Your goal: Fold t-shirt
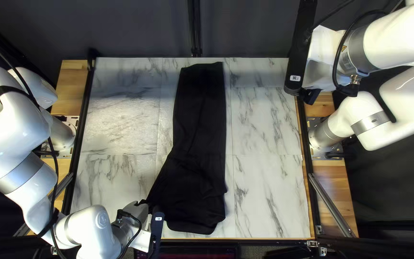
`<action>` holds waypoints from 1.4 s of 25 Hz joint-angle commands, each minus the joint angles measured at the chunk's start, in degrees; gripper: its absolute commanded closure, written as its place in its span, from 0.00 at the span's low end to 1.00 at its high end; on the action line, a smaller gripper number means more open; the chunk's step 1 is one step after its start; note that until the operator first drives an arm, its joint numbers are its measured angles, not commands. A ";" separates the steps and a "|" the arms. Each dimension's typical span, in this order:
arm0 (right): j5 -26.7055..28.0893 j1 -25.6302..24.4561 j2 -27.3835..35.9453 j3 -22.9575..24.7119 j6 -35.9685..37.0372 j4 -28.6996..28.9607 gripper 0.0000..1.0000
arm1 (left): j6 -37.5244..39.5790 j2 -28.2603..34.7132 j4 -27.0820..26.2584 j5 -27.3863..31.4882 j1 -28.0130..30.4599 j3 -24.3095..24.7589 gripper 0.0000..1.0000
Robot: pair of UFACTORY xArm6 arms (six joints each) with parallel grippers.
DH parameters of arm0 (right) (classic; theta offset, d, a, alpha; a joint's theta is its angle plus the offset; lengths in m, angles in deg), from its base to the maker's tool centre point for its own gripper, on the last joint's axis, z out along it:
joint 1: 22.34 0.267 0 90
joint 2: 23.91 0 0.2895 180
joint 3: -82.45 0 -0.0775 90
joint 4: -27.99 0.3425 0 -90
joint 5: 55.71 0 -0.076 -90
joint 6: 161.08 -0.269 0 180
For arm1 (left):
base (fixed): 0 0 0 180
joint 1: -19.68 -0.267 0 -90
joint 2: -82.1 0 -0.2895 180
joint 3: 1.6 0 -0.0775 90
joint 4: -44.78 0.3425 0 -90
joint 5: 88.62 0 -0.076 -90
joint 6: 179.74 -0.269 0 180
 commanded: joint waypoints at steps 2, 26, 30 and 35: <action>0.00 0.00 0.00 0.00 0.00 0.00 0.00 | 0.55 -1.41 -1.30 2.18 1.78 -2.88 1.00; 0.00 0.00 0.00 0.00 0.00 0.00 0.00 | -15.42 2.35 4.25 1.62 -9.76 -3.76 0.00; 0.00 0.00 0.00 0.00 0.00 0.00 0.00 | -21.69 1.53 5.82 -2.98 -14.70 -3.58 0.00; 0.00 0.00 0.00 0.00 0.00 0.00 0.00 | -28.67 -1.86 6.92 -9.72 -17.74 -5.33 0.00</action>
